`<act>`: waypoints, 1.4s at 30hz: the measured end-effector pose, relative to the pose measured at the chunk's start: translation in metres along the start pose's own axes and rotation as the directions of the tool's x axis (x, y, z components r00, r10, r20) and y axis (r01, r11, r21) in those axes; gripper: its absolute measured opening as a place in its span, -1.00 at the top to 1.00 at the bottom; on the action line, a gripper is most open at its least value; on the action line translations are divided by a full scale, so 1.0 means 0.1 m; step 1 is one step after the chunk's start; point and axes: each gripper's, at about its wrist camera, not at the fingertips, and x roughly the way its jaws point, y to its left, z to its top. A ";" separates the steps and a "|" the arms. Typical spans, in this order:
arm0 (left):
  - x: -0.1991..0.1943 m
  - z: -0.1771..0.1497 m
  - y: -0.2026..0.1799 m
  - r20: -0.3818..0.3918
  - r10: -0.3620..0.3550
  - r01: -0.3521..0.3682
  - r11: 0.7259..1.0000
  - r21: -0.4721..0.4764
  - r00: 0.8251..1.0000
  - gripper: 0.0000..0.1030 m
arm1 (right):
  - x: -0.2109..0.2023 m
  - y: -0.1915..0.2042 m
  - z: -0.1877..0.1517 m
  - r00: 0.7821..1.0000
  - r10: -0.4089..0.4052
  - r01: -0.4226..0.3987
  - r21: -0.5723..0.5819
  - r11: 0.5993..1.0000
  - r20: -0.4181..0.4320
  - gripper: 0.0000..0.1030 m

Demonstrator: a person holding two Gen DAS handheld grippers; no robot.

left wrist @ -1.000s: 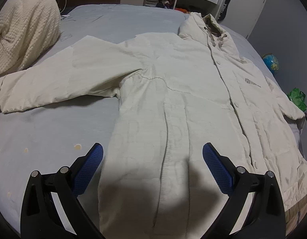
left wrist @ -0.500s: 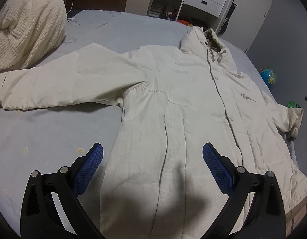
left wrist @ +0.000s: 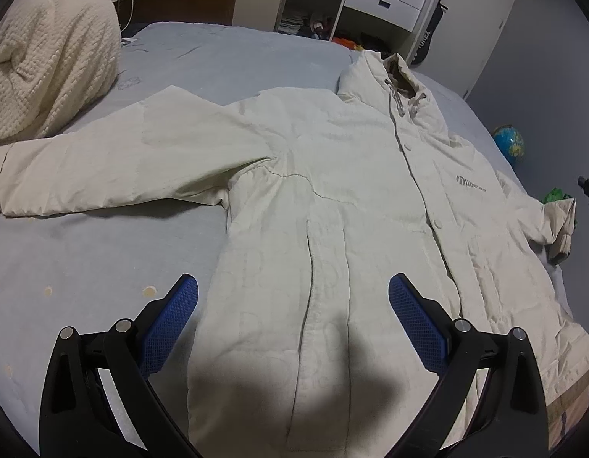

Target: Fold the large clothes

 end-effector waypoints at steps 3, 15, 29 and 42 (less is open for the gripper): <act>-0.01 0.00 0.00 0.002 0.001 -0.001 1.000 -0.001 1.000 -0.87 | -0.01 -0.29 -0.02 0.999 -0.044 0.045 0.046 0.998 -0.017 0.94; 0.06 -0.03 -0.04 -0.021 0.044 -0.043 0.999 0.024 0.999 -0.87 | -0.17 -1.59 -0.11 0.997 -0.055 0.033 0.342 0.939 0.055 0.06; 0.19 -0.07 -0.11 -0.063 0.095 -0.089 0.993 0.081 0.994 -0.87 | 0.08 -1.53 0.48 0.992 -0.044 -0.022 0.496 0.868 0.122 -0.50; 0.21 -0.08 -0.09 -0.068 0.072 -0.067 0.995 0.067 0.995 -0.87 | 0.26 -1.27 0.21 0.980 -0.196 0.168 0.410 0.897 0.027 -0.50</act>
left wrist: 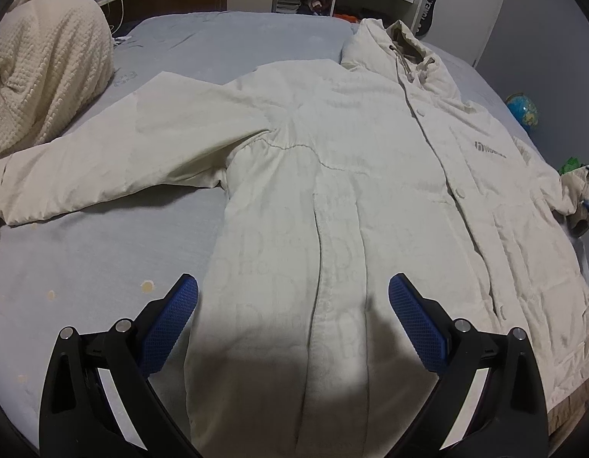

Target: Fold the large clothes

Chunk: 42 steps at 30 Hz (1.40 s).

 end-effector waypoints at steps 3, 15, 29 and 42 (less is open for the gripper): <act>0.01 0.01 0.00 -0.003 -0.006 0.006 1.000 -0.003 1.000 -0.87 | -0.03 -0.06 -0.16 1.000 -0.014 0.013 -0.021 1.000 -0.013 -0.50; 0.06 0.02 -0.01 -0.007 -0.010 0.010 1.000 -0.005 1.000 -0.87 | 0.44 -0.02 0.04 0.997 -0.077 0.077 -0.025 0.997 0.010 -0.47; 0.11 0.03 0.05 -0.020 -0.031 0.031 0.999 -0.026 0.999 -0.87 | 0.39 0.06 0.64 0.988 -0.076 0.072 0.032 0.997 0.136 0.85; -0.02 0.04 0.03 0.029 -0.060 0.061 0.998 -0.027 0.998 -0.87 | 0.14 1.48 -0.50 0.988 0.156 -0.130 -0.456 0.881 0.019 0.85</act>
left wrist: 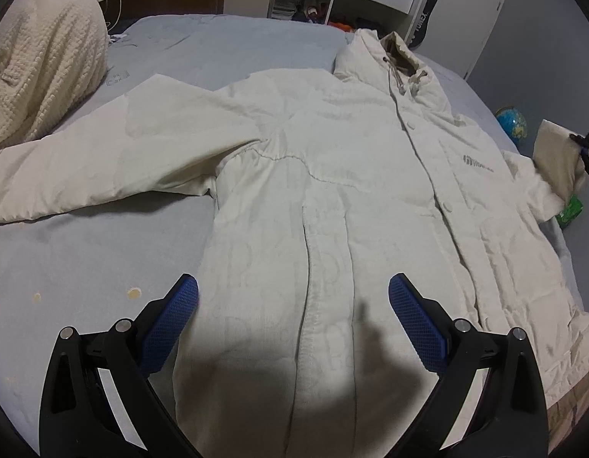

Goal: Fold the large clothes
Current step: 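Lower the sleeve onto the coat front and open the right gripper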

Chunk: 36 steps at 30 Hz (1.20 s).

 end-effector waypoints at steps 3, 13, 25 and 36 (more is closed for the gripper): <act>-0.04 0.01 0.01 0.014 -0.010 0.010 1.000 -0.010 1.000 -0.87 | 0.08 0.37 -0.29 0.998 0.022 -0.027 -0.090 0.996 -0.054 0.85; -0.11 0.03 0.04 0.042 -0.034 0.035 0.999 -0.030 0.999 -0.87 | 0.33 1.44 -1.44 0.974 0.034 -0.122 -0.388 0.913 -0.225 0.85; -0.15 0.03 0.07 0.051 -0.045 0.047 0.998 -0.042 0.998 -0.87 | 0.96 1.67 -2.77 0.886 -0.154 -0.118 -0.533 0.838 -0.437 0.73; -0.12 0.03 0.04 0.042 -0.043 0.044 0.999 -0.026 0.998 -0.87 | 0.73 1.27 -2.74 0.880 -0.155 -0.118 -0.522 0.845 -0.449 0.13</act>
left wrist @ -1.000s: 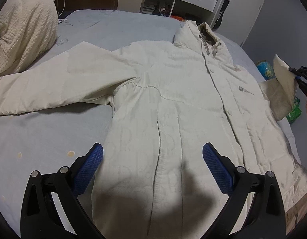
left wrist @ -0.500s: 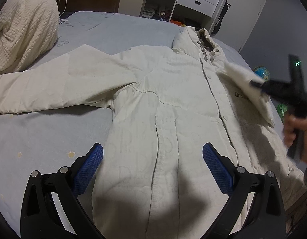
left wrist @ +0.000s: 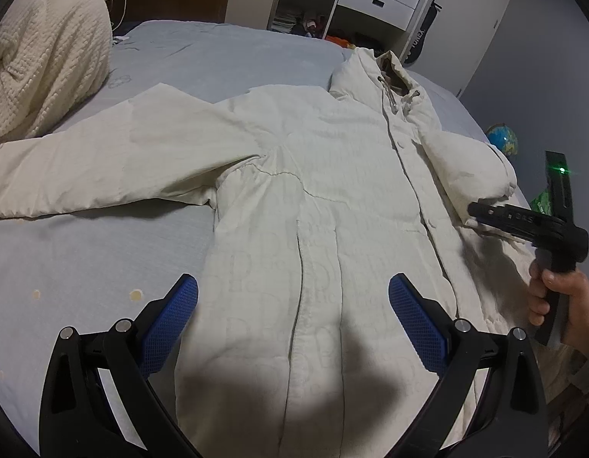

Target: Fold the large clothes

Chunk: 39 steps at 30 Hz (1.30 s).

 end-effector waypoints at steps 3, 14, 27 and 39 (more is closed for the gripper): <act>-0.01 -0.01 -0.02 0.002 -0.013 0.013 1.000 0.014 1.000 -0.87 | -0.11 -0.07 -0.05 0.999 -0.032 0.032 -0.021 0.999 -0.001 0.10; 0.03 -0.13 -0.36 -0.020 0.000 0.004 0.981 0.195 1.000 -0.87 | -0.69 -0.43 -0.26 0.985 -0.169 0.165 -0.125 0.978 -0.018 -0.36; 0.21 -0.18 -1.11 -0.042 0.056 -0.040 0.947 0.320 0.998 -0.85 | -1.10 -0.98 -0.56 0.967 -0.249 0.249 -0.009 0.969 -0.055 -0.54; 0.81 0.37 -2.57 0.022 0.121 -0.112 0.821 0.559 0.992 -0.74 | -1.23 -1.37 -0.57 0.990 -0.143 0.140 0.213 0.967 -0.001 -0.54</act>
